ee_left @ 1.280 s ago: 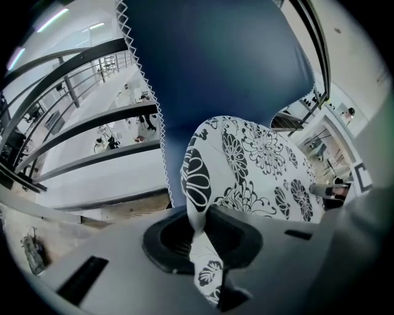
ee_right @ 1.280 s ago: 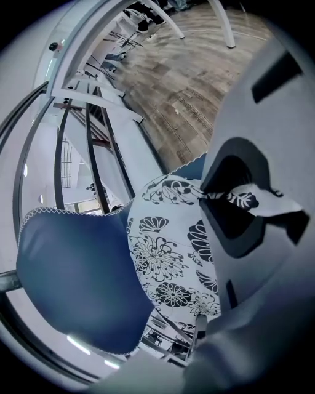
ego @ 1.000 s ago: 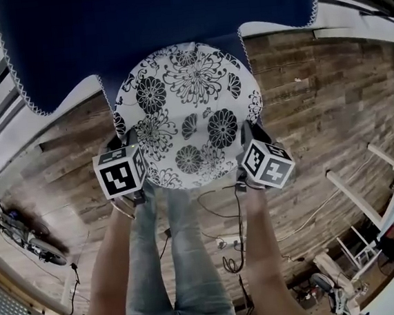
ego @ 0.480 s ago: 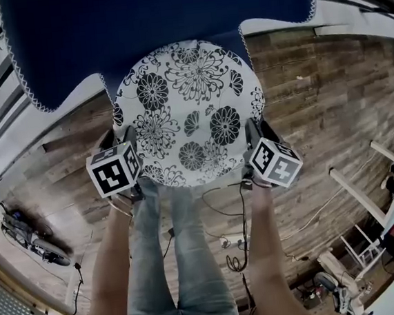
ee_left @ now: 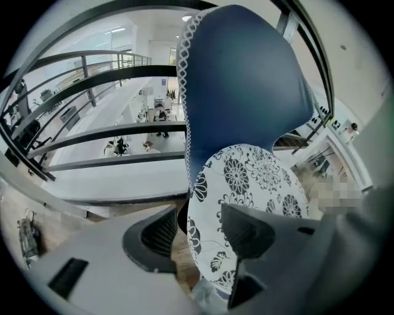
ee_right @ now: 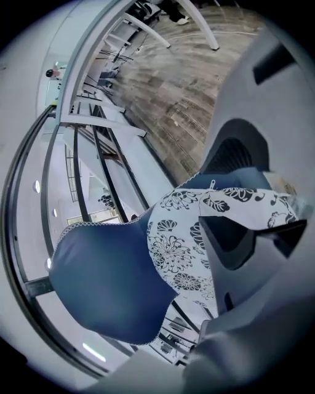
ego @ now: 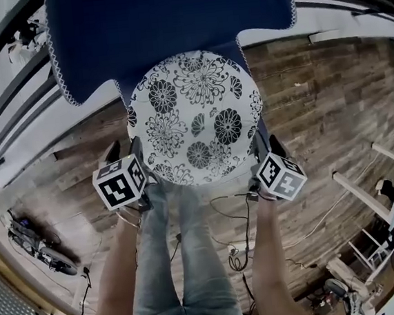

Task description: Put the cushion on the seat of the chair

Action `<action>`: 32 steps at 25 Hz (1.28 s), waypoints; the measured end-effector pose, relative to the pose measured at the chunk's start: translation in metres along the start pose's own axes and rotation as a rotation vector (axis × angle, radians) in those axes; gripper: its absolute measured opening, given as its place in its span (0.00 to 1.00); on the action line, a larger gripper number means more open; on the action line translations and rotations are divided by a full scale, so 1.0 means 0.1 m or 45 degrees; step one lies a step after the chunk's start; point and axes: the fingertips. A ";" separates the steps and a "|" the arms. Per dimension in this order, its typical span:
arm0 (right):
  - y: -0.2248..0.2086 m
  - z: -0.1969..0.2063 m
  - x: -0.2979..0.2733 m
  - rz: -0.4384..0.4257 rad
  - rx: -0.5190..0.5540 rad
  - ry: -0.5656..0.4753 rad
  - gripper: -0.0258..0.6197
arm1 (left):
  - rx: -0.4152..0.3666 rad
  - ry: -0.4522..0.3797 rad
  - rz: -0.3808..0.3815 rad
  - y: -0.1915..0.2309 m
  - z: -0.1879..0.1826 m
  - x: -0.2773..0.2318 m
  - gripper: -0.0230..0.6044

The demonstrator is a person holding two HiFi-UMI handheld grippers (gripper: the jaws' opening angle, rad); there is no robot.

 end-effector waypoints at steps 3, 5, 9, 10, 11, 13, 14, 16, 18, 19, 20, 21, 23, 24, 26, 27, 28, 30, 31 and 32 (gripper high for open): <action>0.05 -0.02 0.34 0.012 -0.013 -0.035 0.37 | -0.004 -0.043 0.024 -0.01 -0.05 0.34 0.36; 0.10 -0.04 0.60 0.024 -0.023 -0.067 0.37 | -0.008 -0.071 0.065 -0.05 -0.09 0.60 0.36; 0.29 -0.24 1.10 0.016 -0.057 -0.195 0.37 | -0.037 -0.175 0.193 -0.20 -0.35 1.12 0.36; 0.35 -0.32 1.22 0.010 -0.056 -0.234 0.37 | -0.052 -0.219 0.226 -0.24 -0.45 1.26 0.36; 0.41 -0.39 1.36 0.007 -0.049 -0.266 0.37 | -0.070 -0.266 0.257 -0.27 -0.54 1.41 0.36; 0.53 -0.49 1.68 0.006 -0.024 -0.309 0.37 | -0.113 -0.351 0.304 -0.31 -0.65 1.74 0.36; 0.59 -0.52 1.85 0.002 -0.014 -0.329 0.37 | -0.135 -0.390 0.323 -0.31 -0.69 1.92 0.36; 0.77 -0.62 2.17 -0.027 -0.008 -0.377 0.36 | -0.180 -0.483 0.360 -0.32 -0.82 2.29 0.36; 1.01 -0.72 2.41 -0.081 0.008 -0.420 0.31 | -0.238 -0.584 0.386 -0.35 -0.98 2.67 0.34; 1.14 -0.77 2.51 -0.102 0.032 -0.439 0.31 | -0.268 -0.631 0.393 -0.36 -1.05 2.84 0.33; 1.25 -0.84 2.61 -0.109 0.062 -0.463 0.31 | -0.294 -0.678 0.398 -0.37 -1.13 3.01 0.31; 1.34 -0.91 2.71 -0.106 0.089 -0.495 0.29 | -0.308 -0.727 0.405 -0.38 -1.22 3.16 0.30; 1.48 -1.05 2.91 -0.102 0.107 -0.561 0.24 | -0.297 -0.816 0.425 -0.37 -1.37 3.45 0.27; 1.54 -1.10 3.02 -0.109 0.105 -0.585 0.24 | -0.280 -0.845 0.438 -0.36 -1.42 3.58 0.25; 1.64 -1.21 3.22 -0.122 0.112 -0.624 0.22 | -0.252 -0.878 0.462 -0.34 -1.50 3.80 0.20; 1.67 -1.28 3.32 -0.118 0.123 -0.647 0.21 | -0.245 -0.895 0.474 -0.34 -1.55 3.90 0.19; 1.68 -1.35 3.42 -0.108 0.133 -0.673 0.19 | -0.241 -0.919 0.484 -0.33 -1.60 4.00 0.18; 1.71 -1.50 3.60 -0.084 0.135 -0.737 0.12 | -0.237 -0.979 0.501 -0.32 -1.71 4.20 0.16; 1.73 -1.57 3.69 -0.078 0.130 -0.770 0.09 | -0.237 -1.009 0.508 -0.31 -1.77 4.29 0.15; 1.75 -1.65 3.76 -0.078 0.126 -0.803 0.09 | -0.234 -1.037 0.514 -0.31 -1.83 4.38 0.14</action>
Point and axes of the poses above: the fingertips, and each gripper's own axes: x backward along the fingers, y to its left, z out of its underside, and after that the axes turned 8 degrees about -z, right-handed
